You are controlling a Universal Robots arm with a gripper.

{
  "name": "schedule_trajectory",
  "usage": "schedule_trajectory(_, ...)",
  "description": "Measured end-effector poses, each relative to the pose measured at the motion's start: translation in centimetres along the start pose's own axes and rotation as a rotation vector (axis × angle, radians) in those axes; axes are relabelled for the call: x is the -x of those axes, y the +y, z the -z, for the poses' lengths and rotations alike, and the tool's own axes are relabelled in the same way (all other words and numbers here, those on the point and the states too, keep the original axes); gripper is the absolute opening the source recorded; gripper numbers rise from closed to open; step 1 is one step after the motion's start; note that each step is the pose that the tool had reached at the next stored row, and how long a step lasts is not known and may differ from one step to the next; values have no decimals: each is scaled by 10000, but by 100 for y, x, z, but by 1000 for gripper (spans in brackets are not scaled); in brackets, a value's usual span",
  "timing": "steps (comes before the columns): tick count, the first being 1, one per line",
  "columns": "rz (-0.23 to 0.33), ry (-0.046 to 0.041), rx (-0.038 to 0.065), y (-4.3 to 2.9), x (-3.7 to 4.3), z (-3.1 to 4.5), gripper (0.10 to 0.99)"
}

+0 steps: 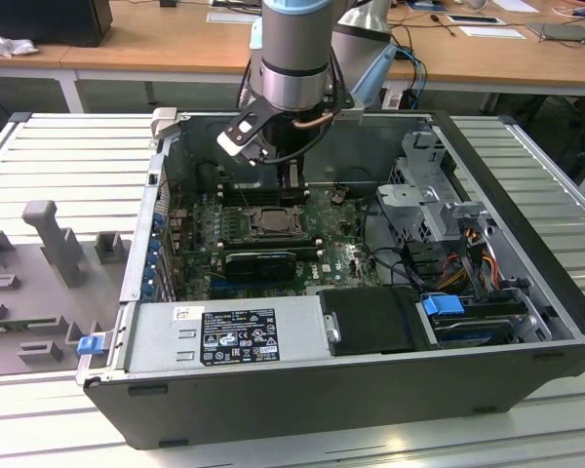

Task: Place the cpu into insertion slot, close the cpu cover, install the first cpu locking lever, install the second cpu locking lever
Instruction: 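Close the cpu cover, then install the first cpu locking lever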

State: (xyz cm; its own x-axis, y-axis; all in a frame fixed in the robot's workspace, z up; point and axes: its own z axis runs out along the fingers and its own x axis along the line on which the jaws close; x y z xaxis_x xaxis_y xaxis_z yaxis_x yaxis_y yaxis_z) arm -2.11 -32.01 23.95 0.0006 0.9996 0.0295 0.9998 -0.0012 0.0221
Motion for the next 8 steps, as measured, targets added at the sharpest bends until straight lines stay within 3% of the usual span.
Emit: schedule_trajectory(8,0,-1,-1,-36,-1,31,106)
